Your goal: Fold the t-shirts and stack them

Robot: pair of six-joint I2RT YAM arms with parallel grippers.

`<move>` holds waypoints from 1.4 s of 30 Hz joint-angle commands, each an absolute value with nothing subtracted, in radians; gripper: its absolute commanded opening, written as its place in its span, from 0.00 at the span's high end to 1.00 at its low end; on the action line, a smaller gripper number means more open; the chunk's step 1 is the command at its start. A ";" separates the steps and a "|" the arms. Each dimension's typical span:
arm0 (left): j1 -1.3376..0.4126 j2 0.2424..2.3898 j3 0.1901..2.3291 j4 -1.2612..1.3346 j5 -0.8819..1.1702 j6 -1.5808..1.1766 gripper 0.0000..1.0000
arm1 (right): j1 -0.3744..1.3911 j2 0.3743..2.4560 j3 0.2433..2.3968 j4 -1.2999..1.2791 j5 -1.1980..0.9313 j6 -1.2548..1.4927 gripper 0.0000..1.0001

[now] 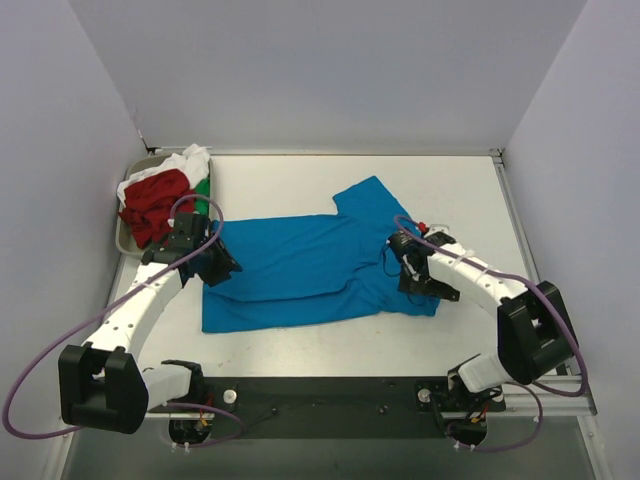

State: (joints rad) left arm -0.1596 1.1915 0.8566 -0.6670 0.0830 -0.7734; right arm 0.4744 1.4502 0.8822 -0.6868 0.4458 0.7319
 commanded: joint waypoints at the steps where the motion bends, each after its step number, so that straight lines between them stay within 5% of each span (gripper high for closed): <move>1: -0.153 1.173 0.845 -0.594 0.135 -0.761 0.52 | 0.497 1.466 0.925 -0.848 0.555 0.788 0.08; 21: -0.137 1.196 0.770 -0.517 0.195 -0.747 0.52 | 0.459 1.744 0.969 -0.940 0.615 0.861 0.08; 42: -0.107 1.216 0.776 -0.538 0.187 -0.716 0.52 | 0.258 1.738 1.011 -0.950 0.652 0.825 0.08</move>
